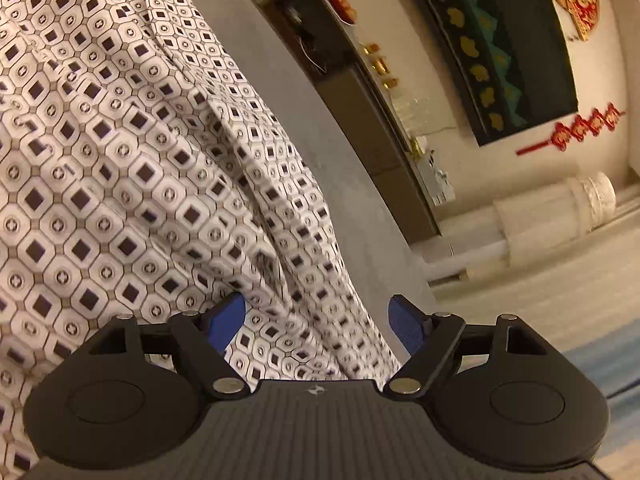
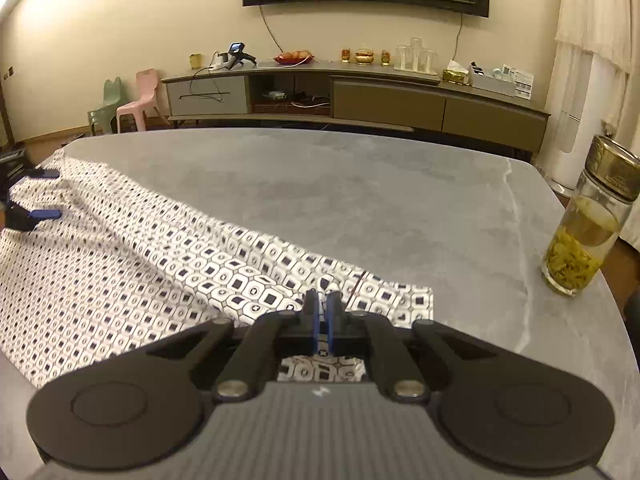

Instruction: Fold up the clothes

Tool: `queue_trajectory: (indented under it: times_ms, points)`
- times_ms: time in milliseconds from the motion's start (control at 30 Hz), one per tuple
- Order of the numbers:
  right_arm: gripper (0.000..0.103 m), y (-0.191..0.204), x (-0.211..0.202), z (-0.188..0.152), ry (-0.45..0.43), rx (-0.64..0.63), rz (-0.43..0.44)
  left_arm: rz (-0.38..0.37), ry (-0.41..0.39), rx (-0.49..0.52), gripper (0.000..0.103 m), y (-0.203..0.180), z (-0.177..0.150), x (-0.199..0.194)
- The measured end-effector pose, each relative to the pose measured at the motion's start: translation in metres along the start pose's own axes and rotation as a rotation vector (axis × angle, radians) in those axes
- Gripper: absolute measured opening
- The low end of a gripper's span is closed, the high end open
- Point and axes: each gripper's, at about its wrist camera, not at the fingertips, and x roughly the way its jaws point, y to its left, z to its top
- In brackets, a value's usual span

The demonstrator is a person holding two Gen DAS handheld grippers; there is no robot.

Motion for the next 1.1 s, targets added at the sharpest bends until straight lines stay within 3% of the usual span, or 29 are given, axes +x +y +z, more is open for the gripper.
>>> queue_trajectory:
  times_ms: [200,400,467,533,600,667,800,900,933,1000,1100]
  points:
    - [0.005,0.032,-0.017,-0.012,-0.023,-0.234,-0.075,0.015,-0.038,0.007,0.081,-0.009,0.035,0.011]
    - [0.005,0.044,-0.022,-0.019,-0.081,-0.346,-0.137,0.066,-0.022,-0.033,0.076,-0.003,0.06,0.024]
    - [0.005,0.042,-0.019,-0.021,-0.076,-0.346,-0.127,0.071,-0.012,-0.033,0.061,-0.002,0.065,0.027]
    - [0.006,0.039,-0.015,-0.024,-0.065,-0.349,-0.124,0.067,0.009,-0.018,0.036,-0.001,0.068,0.029]
    - [0.007,0.036,-0.015,-0.028,-0.064,-0.358,-0.126,0.074,0.031,0.021,0.017,-0.003,0.069,0.032]
    - [0.013,0.033,-0.015,-0.028,-0.058,-0.351,-0.136,0.085,0.041,0.07,0.007,-0.006,0.067,0.029]
    - [0.031,0.019,-0.027,-0.022,-0.022,-0.215,-0.165,0.096,0.042,0.165,0.003,-0.018,0.054,0.006]
    - [0.049,0.01,-0.046,-0.014,-0.023,0.006,-0.189,0.101,0.038,0.224,0.003,-0.025,0.04,-0.019]
    - [0.049,0.008,-0.053,-0.013,-0.025,0.093,-0.188,0.102,0.036,0.225,0.003,-0.025,0.035,-0.026]
    - [0.054,0.006,-0.065,-0.016,-0.032,0.289,-0.137,0.091,0.03,0.222,0.003,-0.022,0.031,-0.034]
    - [0.058,-0.007,-0.062,-0.028,-0.022,0.64,0.037,0.068,0.018,0.239,0.003,-0.021,0.027,-0.038]
